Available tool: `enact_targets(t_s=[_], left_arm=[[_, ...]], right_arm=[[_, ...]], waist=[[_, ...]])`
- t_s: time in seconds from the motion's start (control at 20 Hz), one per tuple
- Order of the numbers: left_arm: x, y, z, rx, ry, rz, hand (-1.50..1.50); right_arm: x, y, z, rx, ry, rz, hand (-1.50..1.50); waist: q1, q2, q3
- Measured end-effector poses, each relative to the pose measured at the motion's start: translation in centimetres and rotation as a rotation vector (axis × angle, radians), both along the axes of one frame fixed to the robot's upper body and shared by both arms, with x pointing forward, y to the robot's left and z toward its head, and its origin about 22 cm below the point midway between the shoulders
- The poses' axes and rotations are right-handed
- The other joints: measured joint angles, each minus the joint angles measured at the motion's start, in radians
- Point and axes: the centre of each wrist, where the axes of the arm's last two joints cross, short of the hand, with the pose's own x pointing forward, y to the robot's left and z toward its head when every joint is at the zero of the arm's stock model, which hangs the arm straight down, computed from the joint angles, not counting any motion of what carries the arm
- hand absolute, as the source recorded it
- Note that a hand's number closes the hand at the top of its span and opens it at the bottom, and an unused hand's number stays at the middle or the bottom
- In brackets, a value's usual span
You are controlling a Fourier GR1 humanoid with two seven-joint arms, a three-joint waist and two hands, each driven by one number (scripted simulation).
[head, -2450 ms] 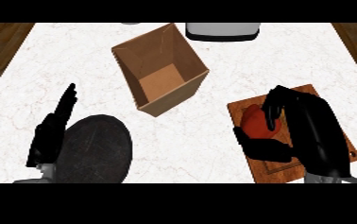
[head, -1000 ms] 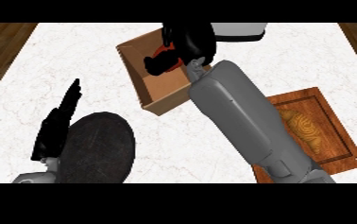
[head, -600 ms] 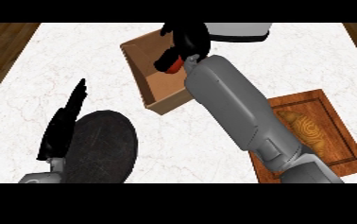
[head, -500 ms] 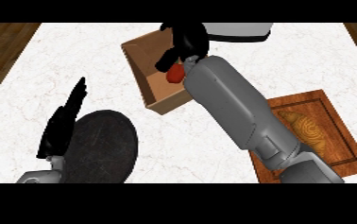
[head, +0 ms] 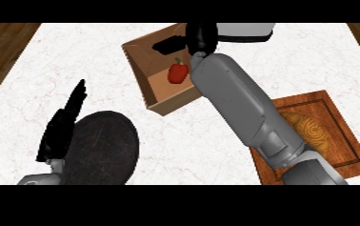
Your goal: Pick the bell pepper from the cutting board and place it in the cardboard box
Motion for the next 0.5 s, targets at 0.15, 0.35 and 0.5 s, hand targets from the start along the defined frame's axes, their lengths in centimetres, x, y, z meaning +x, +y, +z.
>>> enact_targets(t_s=[0.15, 0.35, 0.5], left_arm=[[-0.1, 0.7, 0.0, 0.003, 0.010, 0.013, 0.00], [-0.3, 0.8, -0.2, 0.001, 0.009, 0.031, 0.00], [-0.6, 1.4, 0.0, 0.004, 0.016, 0.046, 0.00]], right_arm=[[0.2, -1.2, 0.1, 0.131, -0.052, -0.026, -1.50], [0.6, -3.6, 0.7, 0.268, -0.108, -0.076, -1.50], [0.9, -7.0, 0.5, 0.319, -0.139, -0.141, -1.50]], waist=[[-0.017, -0.003, 0.001], [-0.034, -0.008, 0.001], [-0.046, -0.013, 0.000]])
